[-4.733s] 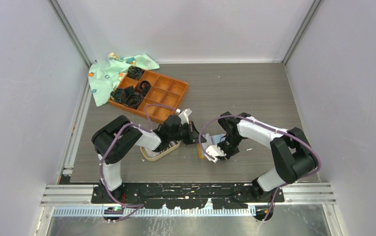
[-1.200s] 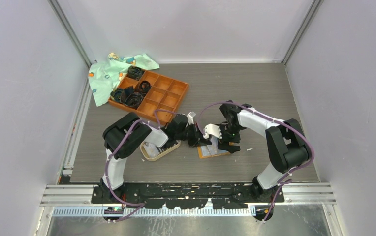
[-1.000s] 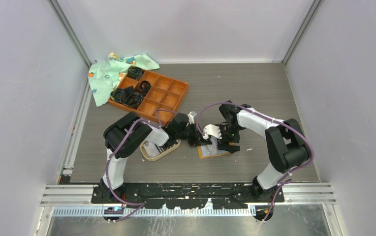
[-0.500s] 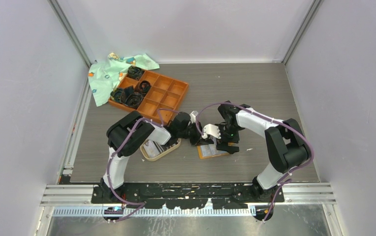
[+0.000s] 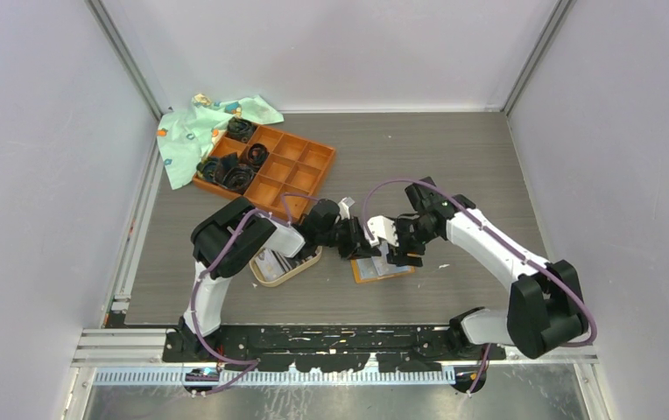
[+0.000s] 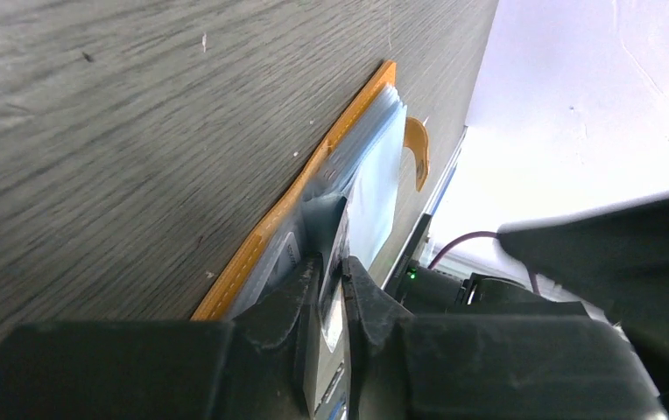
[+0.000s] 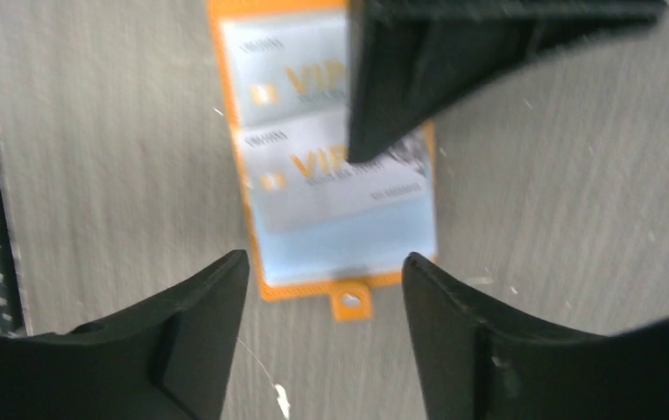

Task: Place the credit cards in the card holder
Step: Insert the credit card into the card holder.

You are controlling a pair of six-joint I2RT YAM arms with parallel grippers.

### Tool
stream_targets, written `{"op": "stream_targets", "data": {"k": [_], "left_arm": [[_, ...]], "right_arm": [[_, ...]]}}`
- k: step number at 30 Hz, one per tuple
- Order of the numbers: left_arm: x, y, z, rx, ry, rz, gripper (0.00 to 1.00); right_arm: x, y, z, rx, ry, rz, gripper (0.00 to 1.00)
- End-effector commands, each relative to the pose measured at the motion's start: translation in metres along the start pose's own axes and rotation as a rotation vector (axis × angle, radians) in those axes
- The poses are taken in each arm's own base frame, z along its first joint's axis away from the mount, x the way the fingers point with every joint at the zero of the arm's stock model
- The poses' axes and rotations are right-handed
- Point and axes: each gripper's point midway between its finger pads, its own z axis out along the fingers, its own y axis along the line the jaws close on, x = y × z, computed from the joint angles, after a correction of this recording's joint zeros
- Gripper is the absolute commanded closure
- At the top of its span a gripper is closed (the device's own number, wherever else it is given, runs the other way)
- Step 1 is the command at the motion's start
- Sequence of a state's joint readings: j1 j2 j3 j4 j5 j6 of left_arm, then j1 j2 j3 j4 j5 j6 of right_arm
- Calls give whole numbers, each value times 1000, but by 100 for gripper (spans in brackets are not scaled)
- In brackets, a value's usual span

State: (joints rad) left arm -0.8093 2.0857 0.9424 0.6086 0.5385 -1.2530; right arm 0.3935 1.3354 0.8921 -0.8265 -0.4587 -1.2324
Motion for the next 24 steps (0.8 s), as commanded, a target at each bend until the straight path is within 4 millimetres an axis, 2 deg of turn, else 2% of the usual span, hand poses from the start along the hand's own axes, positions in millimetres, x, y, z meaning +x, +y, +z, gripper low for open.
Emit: {"op": "stream_targets", "data": {"k": [1, 5, 6, 9, 15, 24], "left_arm": [[9, 33, 2, -102, 26, -27, 84], [9, 32, 1, -99, 25, -23, 83], [9, 32, 1, -99, 25, -23, 83], [9, 33, 1, -99, 25, -23, 82], [10, 33, 1, -97, 27, -22, 81], [11, 34, 0, -97, 28, -21, 80]], "right_arm": [[-42, 29, 9, -90, -236, -164, 44], [-56, 37, 22, -103, -241, -234, 94], [-60, 37, 26, -93, -233, -251, 98], [-64, 35, 42, -57, -185, -295, 99], [-65, 20, 65, 32, -87, -313, 99], [-54, 3, 76, 96, 20, -277, 99]]}}
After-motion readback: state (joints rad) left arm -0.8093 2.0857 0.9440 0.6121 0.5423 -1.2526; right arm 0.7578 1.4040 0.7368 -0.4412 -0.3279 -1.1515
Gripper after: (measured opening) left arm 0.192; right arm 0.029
